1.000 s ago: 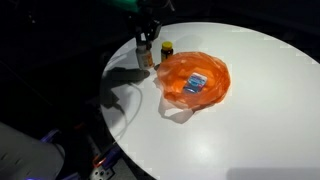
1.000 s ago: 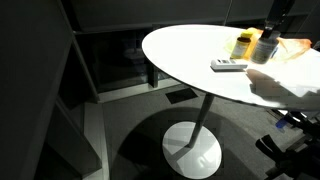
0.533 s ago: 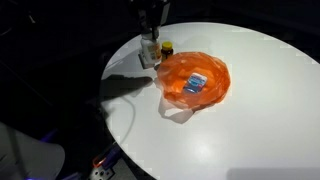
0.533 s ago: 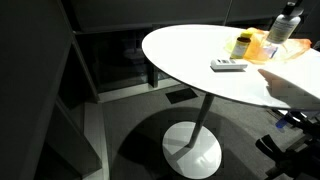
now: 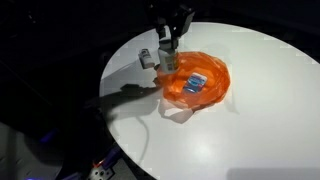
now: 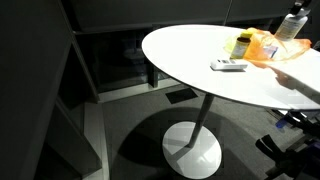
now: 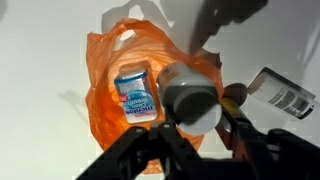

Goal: Place the white bottle in the plastic

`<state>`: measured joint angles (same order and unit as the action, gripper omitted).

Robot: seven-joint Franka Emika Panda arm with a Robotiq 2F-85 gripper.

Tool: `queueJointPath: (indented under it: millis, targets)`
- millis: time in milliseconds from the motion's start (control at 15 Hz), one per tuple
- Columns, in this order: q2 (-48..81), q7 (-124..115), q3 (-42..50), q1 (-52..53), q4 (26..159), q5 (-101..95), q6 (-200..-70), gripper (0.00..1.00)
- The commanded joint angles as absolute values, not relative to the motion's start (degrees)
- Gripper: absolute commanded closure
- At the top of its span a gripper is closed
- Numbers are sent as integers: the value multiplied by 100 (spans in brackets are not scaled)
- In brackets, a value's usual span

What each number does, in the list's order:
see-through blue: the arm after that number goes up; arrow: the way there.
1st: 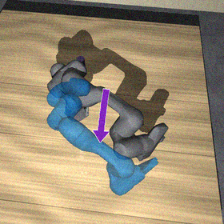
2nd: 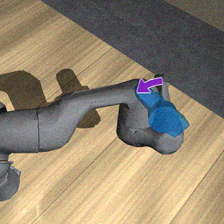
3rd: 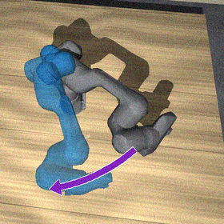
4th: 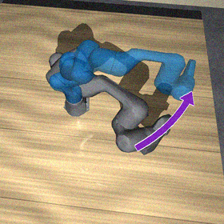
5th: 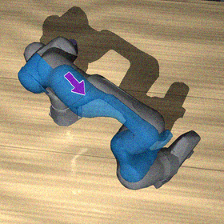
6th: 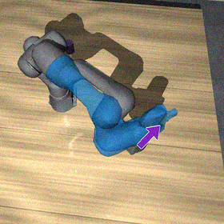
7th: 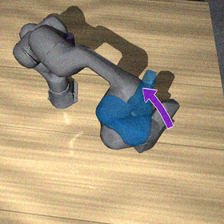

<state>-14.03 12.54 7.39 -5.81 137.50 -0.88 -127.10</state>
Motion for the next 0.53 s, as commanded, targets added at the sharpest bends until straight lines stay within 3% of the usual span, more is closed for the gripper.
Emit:
queueJointPath:
  millis: [0,467]
  targets:
    - [-1052,1324,857,-644,13548,-129,-12934,81]
    - [-443,1425,867,-618,13354,-35,-13247,81]
